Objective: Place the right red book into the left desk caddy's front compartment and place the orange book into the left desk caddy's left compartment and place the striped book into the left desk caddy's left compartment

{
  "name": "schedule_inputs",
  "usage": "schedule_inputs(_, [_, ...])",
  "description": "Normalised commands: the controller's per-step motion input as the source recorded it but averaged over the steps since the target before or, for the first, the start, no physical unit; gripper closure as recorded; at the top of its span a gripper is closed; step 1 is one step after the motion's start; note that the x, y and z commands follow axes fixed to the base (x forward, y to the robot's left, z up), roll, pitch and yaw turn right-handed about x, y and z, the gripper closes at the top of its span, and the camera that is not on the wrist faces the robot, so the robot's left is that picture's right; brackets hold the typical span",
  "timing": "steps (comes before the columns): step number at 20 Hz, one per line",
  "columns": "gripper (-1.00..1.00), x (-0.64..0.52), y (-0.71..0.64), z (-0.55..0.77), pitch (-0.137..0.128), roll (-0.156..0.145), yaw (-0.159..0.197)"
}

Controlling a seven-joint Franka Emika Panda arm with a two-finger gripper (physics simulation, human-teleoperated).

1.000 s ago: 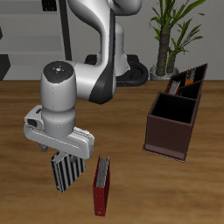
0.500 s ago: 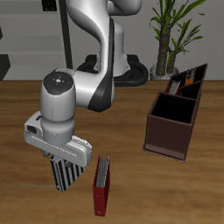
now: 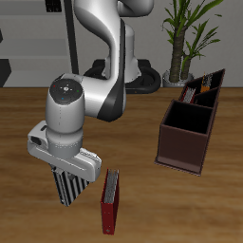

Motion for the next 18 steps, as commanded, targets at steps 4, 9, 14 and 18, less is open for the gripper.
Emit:
schedule_inputs(4, [1.0,-0.08,-0.08,0.13,-0.024,-0.015,-0.041])
schedule_inputs(9, [1.0,-0.18,-0.16,0.24,-0.012,-0.048,0.003])
schedule_inputs(14, [1.0,-0.43,-0.03,0.33,-0.006,0.002,0.055])
schedule_inputs(18, [1.0,-0.37,-0.08,0.26,-0.037,0.005,0.061])
